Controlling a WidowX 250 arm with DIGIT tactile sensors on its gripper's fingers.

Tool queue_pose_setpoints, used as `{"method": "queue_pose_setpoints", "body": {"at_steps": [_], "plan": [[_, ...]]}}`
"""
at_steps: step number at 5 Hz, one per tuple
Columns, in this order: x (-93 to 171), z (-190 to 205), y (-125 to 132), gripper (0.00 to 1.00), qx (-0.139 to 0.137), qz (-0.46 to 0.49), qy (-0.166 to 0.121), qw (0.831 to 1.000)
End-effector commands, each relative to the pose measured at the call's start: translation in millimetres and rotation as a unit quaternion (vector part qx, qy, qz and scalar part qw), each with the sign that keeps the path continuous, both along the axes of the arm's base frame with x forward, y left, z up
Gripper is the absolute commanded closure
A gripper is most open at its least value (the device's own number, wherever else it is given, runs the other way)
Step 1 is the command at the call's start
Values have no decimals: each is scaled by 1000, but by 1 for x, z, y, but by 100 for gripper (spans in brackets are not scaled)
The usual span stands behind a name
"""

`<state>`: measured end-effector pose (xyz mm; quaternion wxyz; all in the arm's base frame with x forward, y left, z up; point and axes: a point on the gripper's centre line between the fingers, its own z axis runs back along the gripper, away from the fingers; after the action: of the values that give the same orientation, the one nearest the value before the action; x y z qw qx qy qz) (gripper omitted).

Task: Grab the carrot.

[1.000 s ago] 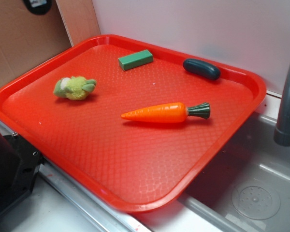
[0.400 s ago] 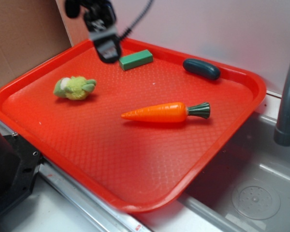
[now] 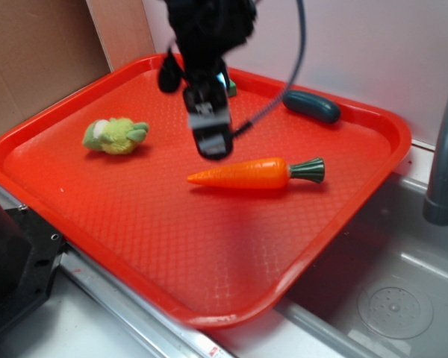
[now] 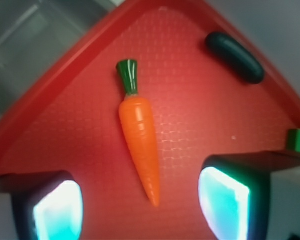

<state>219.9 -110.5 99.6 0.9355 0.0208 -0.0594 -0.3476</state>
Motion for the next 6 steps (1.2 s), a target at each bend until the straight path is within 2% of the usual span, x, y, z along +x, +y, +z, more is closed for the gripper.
{"method": "queue_pose_setpoints", "body": {"at_steps": [1, 3, 4, 5, 6], "plan": [[7, -27, -8, 0, 19, 12, 12, 1000], [25, -65, 3, 0, 30, 26, 57, 998], [28, -77, 4, 0, 35, 15, 60, 997], [25, -75, 1, 100, 37, 3, 57, 998], [24, -67, 2, 100, 43, 9, 52, 998]]}}
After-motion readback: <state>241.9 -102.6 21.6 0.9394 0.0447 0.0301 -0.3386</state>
